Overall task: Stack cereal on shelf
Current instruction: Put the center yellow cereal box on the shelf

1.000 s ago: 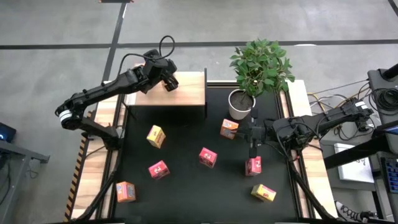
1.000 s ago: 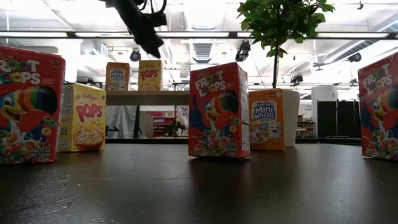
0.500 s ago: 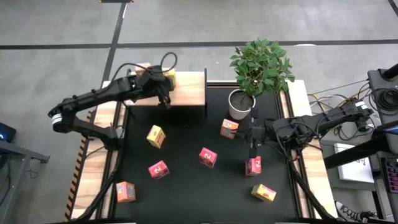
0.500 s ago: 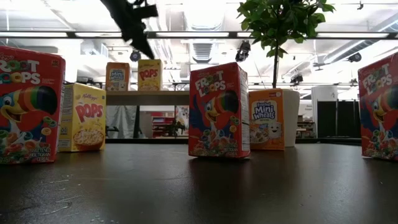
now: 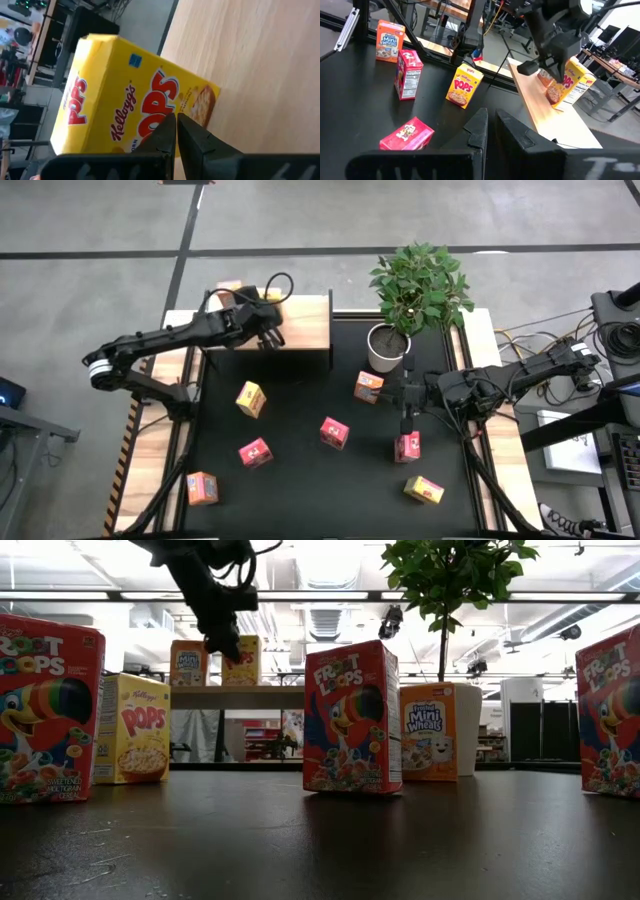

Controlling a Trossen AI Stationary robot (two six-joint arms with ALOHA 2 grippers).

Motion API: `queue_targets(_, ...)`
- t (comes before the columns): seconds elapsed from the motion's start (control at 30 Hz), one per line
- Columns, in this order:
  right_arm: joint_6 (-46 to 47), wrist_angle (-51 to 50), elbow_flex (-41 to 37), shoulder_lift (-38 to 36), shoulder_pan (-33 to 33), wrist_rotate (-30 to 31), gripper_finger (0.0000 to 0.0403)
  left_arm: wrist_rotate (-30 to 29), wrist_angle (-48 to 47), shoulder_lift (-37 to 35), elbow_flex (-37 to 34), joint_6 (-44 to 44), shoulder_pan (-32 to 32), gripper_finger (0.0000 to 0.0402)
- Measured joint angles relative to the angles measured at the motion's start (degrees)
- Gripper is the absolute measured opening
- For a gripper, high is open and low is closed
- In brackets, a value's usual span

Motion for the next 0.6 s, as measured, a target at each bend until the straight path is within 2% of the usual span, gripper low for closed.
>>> queue_targets(0.6, -0.1, 0.0, 0.0, 0.0, 0.0, 0.0, 0.0027, 0.7, 3.0, 3.8, 0.0, 2.5, 2.8, 0.0000)
